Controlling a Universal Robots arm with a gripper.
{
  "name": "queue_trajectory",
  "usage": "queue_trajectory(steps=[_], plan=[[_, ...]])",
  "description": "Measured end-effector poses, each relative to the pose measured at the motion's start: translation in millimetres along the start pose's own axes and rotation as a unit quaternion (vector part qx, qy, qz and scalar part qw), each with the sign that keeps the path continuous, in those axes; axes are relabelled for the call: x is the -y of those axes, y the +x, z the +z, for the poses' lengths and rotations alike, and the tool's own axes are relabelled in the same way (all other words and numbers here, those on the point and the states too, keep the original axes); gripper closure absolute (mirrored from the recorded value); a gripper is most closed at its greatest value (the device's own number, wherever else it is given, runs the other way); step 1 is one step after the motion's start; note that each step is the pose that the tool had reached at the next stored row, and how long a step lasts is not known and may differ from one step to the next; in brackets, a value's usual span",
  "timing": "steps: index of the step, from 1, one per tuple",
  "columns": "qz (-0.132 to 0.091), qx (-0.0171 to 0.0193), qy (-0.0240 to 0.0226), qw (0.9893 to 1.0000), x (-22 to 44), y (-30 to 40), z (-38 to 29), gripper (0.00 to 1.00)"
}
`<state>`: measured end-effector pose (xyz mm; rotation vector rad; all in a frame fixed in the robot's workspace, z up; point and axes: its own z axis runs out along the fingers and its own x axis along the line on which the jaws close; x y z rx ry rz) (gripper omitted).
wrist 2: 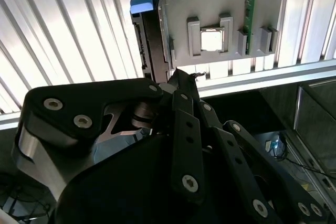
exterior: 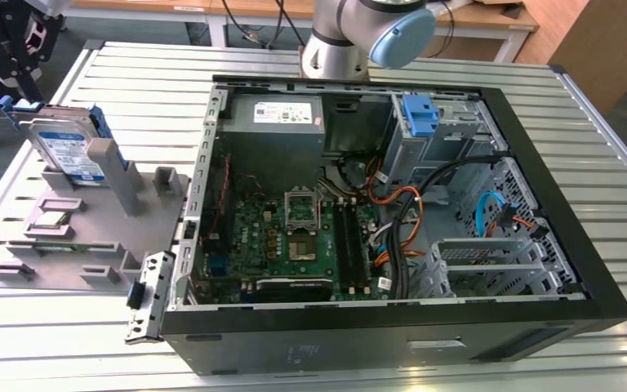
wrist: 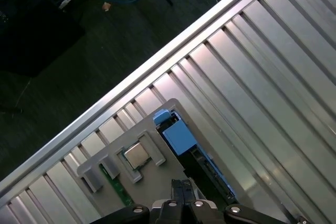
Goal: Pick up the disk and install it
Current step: 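Pick up the disk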
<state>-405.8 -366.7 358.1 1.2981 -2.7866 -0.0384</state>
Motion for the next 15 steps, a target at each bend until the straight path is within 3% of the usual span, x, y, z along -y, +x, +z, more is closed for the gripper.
queue_trajectory(steps=[15], plan=[[-0.023,-0.0011,0.0011,0.9997,0.0,0.0,0.0,0.89]])
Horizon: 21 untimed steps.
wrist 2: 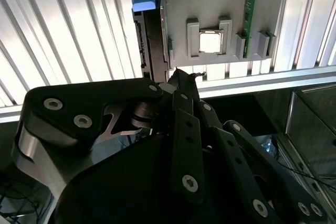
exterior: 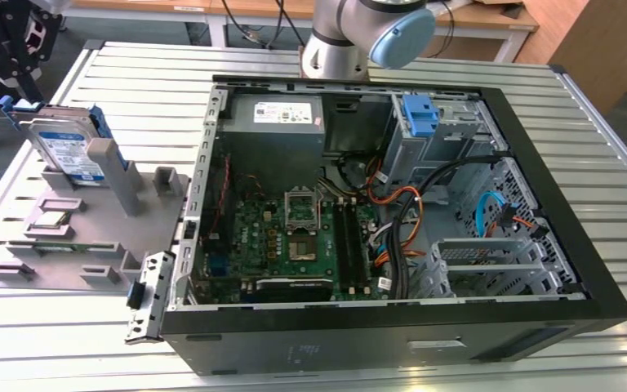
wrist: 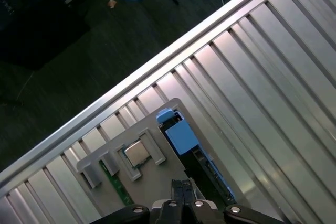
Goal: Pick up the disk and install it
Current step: 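Pick up the disk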
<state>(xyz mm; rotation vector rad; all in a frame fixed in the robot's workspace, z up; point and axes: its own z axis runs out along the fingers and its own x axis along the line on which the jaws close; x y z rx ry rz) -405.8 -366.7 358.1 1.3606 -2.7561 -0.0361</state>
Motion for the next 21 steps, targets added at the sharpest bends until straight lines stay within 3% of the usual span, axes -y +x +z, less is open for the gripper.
queue_trajectory(steps=[14,21], plan=[[-0.019,-0.0010,0.0010,0.9998,0.0,0.0,0.0,0.89],[-0.057,-0.0029,0.0029,0.9984,0.0,0.0,0.5,0.89]])
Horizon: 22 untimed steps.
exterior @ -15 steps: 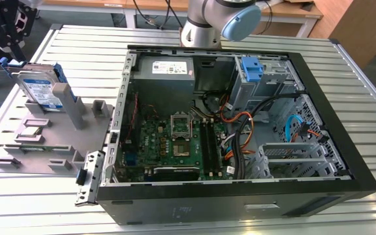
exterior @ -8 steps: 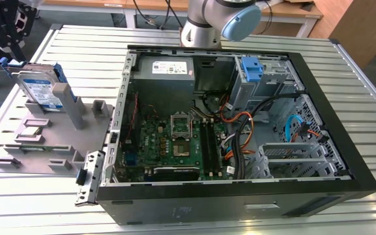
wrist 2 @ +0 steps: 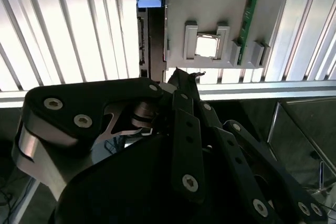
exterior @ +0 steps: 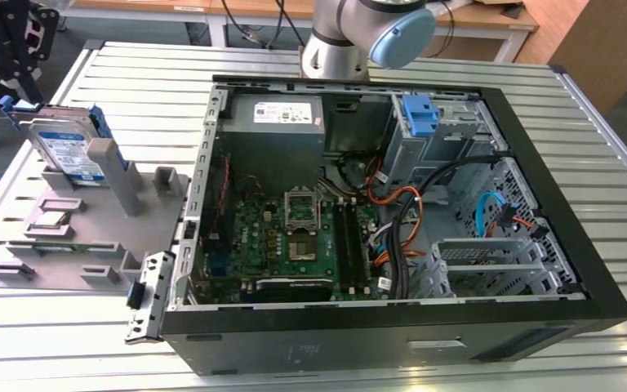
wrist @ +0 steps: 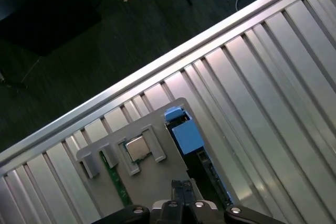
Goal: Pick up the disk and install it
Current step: 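Pick up the disk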
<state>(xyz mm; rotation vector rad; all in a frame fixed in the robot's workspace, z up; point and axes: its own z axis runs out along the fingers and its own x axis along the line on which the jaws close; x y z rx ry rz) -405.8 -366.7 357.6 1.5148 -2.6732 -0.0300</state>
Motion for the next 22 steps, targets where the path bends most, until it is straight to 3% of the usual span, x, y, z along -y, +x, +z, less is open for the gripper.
queue_trajectory(steps=[5,10,16,22], plan=[[-0.031,-0.0016,0.0016,0.9995,0.0,0.0,0.3,0.89],[-0.064,-0.0033,0.0032,0.9979,0.0,0.0,0.7,0.89],[-0.099,-0.0051,0.0050,0.9950,0.1,0.0,0.9,0.89],[-0.135,-0.0069,0.0068,0.9908,0.1,-0.1,1.2,0.89]])
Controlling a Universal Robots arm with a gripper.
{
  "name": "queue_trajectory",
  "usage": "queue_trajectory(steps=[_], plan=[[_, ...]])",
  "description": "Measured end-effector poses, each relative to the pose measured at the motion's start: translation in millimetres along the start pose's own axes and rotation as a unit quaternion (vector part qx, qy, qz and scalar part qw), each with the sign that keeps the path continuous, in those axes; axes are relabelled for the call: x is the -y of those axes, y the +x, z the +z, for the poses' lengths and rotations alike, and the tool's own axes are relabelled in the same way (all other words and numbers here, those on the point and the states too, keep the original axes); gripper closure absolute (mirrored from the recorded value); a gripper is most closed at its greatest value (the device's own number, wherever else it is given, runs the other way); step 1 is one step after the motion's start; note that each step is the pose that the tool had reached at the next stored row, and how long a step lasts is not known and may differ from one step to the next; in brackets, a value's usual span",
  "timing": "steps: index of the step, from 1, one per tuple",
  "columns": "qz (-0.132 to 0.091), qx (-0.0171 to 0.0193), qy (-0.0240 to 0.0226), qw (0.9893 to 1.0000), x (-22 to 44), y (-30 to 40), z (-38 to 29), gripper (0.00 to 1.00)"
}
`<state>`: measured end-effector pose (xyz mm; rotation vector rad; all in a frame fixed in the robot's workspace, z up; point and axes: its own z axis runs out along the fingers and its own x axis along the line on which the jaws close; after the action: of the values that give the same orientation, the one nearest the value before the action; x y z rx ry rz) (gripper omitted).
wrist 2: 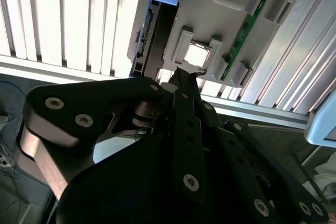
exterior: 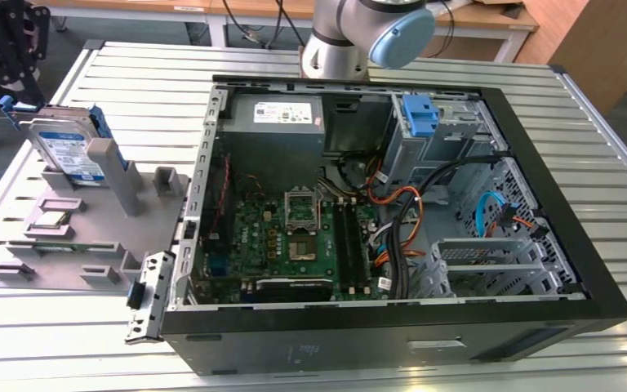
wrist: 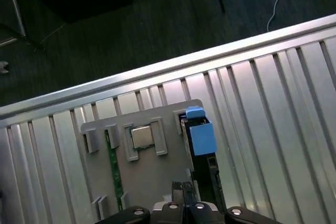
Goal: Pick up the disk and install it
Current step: 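Pick up the disk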
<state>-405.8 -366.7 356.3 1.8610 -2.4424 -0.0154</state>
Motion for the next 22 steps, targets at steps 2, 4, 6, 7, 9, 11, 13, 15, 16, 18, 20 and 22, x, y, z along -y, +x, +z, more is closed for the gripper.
queue_trajectory(steps=[2,4,6,7,9,11,13,15,16,18,20,22], plan=[[-0.011,-0.0006,0.0006,0.9999,0.0,0.0,0.1,0.89],[-0.023,-0.0012,0.0011,0.9997,0.0,0.0,0.1,0.89],[-0.033,-0.0017,0.0017,0.9995,0.0,0.0,0.2,0.89],[-0.038,-0.0019,0.0019,0.9993,0.0,0.0,0.2,0.89],[-0.047,-0.0024,0.0023,0.9989,0.0,0.0,0.2,0.89],[-0.057,-0.0029,0.0029,0.9984,0.0,0.0,0.3,0.89],[-0.066,-0.0033,0.0033,0.9978,0.0,0.0,0.3,0.89],[-0.074,-0.0038,0.0037,0.9972,0.0,0.0,0.3,0.89],[-0.078,-0.0040,0.0039,0.9969,0.0,0.0,0.3,0.89],[-0.087,-0.0044,0.0044,0.9962,0.0,0.0,0.3,0.89],[-0.094,-0.0048,0.0047,0.9955,0.0,0.0,0.4,0.89],[-0.104,-0.0053,0.0053,0.9945,0.1,0.0,0.4,0.89]])
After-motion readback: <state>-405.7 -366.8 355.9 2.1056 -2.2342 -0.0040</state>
